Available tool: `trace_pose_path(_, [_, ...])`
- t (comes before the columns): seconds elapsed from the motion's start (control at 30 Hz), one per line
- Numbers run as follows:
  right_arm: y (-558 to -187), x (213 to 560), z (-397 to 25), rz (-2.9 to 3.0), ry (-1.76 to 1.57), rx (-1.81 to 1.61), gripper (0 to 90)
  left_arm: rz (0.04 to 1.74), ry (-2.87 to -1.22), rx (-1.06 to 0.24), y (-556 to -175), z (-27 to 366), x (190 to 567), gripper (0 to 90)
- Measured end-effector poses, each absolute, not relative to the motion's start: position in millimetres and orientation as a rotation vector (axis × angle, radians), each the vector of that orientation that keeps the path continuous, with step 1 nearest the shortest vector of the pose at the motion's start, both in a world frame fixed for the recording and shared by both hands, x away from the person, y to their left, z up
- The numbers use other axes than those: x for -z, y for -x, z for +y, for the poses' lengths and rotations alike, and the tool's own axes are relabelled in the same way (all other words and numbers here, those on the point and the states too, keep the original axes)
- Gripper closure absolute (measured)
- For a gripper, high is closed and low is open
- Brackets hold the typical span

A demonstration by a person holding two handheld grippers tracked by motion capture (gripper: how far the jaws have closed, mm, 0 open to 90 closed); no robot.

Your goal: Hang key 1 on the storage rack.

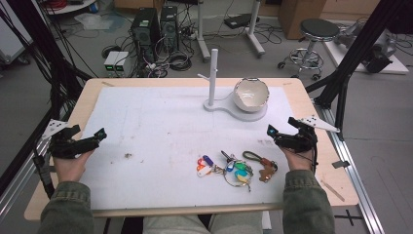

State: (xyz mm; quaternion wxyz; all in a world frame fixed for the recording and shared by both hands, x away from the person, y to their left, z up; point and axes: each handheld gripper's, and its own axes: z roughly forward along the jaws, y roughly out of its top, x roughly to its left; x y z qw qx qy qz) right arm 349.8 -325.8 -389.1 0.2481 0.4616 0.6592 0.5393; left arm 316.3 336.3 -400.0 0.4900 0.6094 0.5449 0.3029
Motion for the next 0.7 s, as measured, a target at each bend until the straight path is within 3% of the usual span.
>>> trace_pose_path(0.7, [-351.0,388.7,-325.1,1.888,-1.29,-1.463,1.0,1.314,-1.497,-0.718,-318.1,333.9,401.5,1.7])
